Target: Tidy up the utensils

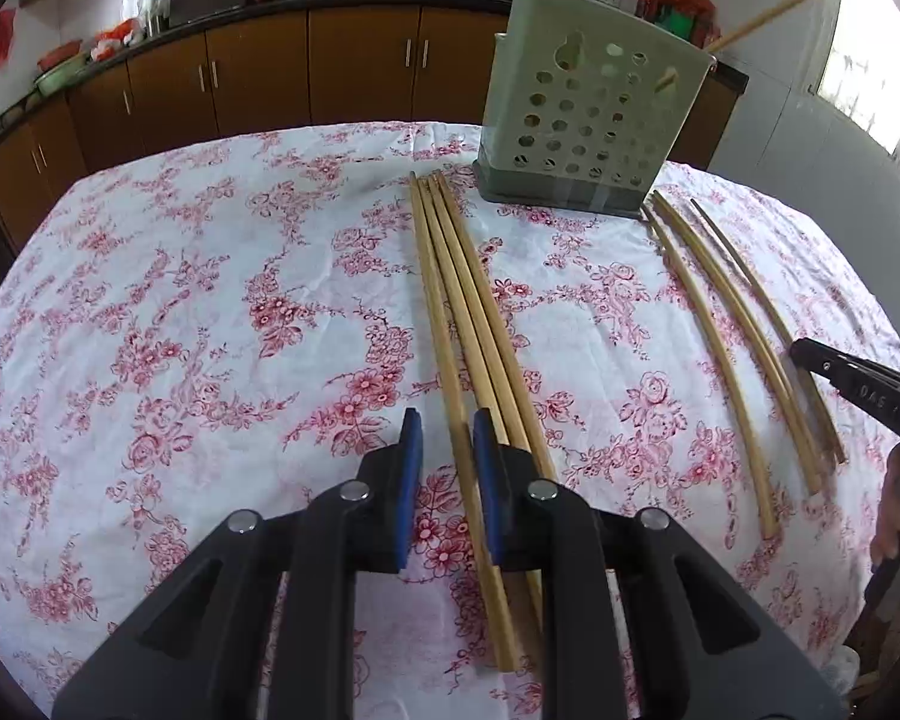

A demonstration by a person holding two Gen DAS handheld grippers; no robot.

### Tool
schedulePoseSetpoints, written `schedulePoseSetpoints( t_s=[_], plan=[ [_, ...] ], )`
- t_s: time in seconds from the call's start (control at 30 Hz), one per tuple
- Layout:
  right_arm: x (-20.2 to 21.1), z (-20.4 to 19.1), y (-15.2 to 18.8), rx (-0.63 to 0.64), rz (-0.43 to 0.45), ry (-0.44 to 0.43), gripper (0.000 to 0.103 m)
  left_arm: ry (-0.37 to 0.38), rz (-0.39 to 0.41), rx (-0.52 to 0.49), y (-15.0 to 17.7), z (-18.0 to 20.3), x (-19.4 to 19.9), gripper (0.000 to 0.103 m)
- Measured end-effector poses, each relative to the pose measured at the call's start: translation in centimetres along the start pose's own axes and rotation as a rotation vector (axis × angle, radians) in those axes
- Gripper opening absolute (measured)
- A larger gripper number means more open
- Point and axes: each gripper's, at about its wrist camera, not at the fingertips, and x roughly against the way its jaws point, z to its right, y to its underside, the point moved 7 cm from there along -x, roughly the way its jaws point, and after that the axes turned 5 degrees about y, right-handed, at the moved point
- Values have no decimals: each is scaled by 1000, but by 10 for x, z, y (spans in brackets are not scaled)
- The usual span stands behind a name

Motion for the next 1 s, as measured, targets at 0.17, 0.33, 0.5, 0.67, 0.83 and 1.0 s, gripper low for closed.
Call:
schedulePoseSetpoints(
  t_s=[0.17,0.33,0.5,0.67,0.83,1.0],
  plan=[
    [2,-5,2,21,12,0,9,-25,7,15,-3,-5,-1,9],
    [-1,2,-4,23,18,25,8,-61,7,43,-12,-24,-4,8],
    [-6,19,-11,-1,32,62,8,-117,20,123,-20,-60,-1,9],
    [-5,22,-10,-8,45,62,9,-105,40,161,-22,-72,2,9],
    [-4,22,-9,-14,44,55,9,-98,48,168,-21,-72,2,9],
    [-6,21,-9,-6,44,66,9,-76,53,186,-20,-74,3,10]
  ],
)
